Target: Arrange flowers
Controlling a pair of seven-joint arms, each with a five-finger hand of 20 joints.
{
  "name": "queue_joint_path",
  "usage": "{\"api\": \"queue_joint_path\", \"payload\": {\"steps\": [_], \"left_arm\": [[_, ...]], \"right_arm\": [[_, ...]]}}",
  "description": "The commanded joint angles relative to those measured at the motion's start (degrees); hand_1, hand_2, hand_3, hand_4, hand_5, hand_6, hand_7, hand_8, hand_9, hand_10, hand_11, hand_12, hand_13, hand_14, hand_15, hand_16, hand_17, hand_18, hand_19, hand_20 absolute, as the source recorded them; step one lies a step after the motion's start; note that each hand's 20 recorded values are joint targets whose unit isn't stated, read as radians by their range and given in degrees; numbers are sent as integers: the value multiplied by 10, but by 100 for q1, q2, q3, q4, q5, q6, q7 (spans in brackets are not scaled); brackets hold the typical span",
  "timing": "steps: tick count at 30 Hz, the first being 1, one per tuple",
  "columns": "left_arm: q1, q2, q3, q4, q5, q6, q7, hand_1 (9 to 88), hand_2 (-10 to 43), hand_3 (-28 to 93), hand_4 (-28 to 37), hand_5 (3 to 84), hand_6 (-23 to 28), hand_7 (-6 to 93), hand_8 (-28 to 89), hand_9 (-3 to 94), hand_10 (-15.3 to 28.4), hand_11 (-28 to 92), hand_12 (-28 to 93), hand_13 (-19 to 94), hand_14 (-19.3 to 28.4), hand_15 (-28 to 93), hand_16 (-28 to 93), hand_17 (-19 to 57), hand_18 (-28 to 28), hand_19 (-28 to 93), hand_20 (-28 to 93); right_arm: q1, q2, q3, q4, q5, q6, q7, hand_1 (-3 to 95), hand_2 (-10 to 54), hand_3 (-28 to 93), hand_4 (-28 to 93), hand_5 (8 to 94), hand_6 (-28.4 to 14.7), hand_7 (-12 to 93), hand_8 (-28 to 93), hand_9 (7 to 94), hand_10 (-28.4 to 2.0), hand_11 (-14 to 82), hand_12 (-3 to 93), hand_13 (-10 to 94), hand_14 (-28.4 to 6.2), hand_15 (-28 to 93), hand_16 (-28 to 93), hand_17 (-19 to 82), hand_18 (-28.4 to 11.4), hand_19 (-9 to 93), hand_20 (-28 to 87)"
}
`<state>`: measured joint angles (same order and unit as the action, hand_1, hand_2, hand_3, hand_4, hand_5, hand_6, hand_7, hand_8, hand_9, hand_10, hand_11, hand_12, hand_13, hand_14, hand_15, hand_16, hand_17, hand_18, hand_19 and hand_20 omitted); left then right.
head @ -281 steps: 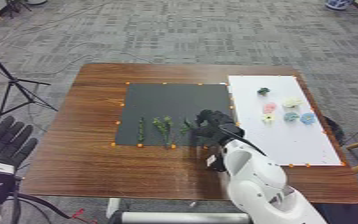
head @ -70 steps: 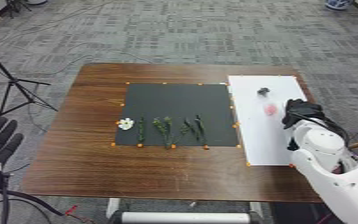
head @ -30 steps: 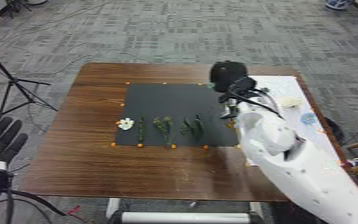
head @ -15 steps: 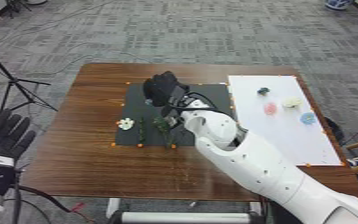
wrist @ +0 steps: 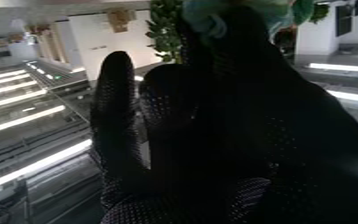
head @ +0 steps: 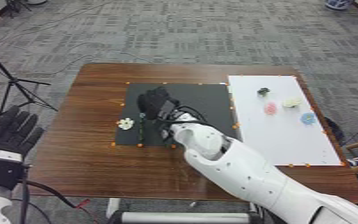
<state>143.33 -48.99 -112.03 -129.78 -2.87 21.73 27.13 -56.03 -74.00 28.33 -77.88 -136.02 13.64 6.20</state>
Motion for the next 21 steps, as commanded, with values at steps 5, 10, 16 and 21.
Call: {"api": "queue_joint_path", "payload": {"steps": [5, 10, 16, 21], "left_arm": [[-58, -12, 48, -17, 72, 17, -84, 231, 201, 662, -283, 383, 85, 124, -73, 336, 142, 199, 137, 238, 134, 286, -22, -34, 105, 185, 128], [-111, 12, 48, 5, 79, 19, -151, 232, 201, 661, -283, 383, 86, 124, -72, 336, 143, 199, 137, 239, 134, 286, -22, -34, 105, 185, 128], [-134, -5, 39, 20, 100, -15, -182, 233, 201, 659, -283, 384, 85, 123, -73, 336, 143, 198, 137, 239, 134, 287, -22, -34, 105, 185, 128], [-153, 16, 67, 21, 88, -24, -166, 231, 201, 661, -283, 384, 85, 125, -73, 337, 142, 199, 138, 239, 134, 287, -22, -34, 105, 186, 129]], "right_arm": [[208, -214, -151, 243, -465, 436, 294, 612, -95, 670, -283, 704, 24, 427, 17, 822, -62, 147, 458, 719, -55, 672, 387, 299, -201, 713, 393], [233, -222, -209, 217, -445, 338, 539, 597, -95, 668, -283, 684, 19, 422, 15, 808, -68, 143, 450, 709, -55, 668, 387, 293, -203, 711, 389], [182, -192, -283, 176, -402, 286, 610, 596, -95, 668, -283, 654, 14, 410, -4, 790, -72, 131, 428, 697, -55, 661, 396, 286, -203, 711, 383], [170, -213, -262, 141, -360, 208, 598, 594, -95, 667, -283, 642, 9, 405, -13, 779, -73, 125, 418, 691, -53, 657, 403, 284, -204, 711, 379]]}}
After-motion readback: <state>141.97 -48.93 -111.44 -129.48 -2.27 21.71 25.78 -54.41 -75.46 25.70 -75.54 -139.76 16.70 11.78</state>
